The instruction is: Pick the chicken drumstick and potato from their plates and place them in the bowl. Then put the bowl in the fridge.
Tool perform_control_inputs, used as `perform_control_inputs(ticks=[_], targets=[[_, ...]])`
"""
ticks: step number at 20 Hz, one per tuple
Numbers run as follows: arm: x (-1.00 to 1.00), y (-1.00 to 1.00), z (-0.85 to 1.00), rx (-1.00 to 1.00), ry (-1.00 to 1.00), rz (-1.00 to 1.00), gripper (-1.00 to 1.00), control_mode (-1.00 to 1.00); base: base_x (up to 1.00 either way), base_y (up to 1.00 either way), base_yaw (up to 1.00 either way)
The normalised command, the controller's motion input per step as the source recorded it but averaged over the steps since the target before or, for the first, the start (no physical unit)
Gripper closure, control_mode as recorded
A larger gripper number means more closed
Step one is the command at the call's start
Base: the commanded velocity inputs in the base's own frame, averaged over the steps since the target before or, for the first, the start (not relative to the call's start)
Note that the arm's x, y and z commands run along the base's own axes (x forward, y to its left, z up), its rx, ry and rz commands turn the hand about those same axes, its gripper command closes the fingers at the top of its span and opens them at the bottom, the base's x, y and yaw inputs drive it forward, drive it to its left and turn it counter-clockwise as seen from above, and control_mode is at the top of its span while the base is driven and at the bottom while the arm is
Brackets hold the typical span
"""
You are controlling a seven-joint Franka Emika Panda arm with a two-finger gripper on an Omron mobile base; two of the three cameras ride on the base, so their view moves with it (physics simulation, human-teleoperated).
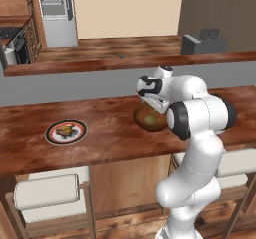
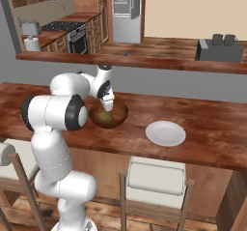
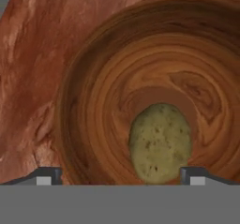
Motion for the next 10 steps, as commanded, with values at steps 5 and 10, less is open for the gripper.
perform_control_inputs(ticks=[5,10], targets=[[-0.33,0.30,0.40,-0.03,0.01,0.37,-1.00,-1.00,0.00,0.00,0.00],[-0.15,0.51,0.33,-0.11,0.03,0.36,-1.00,-1.00,0.00,0.00,0.00]])
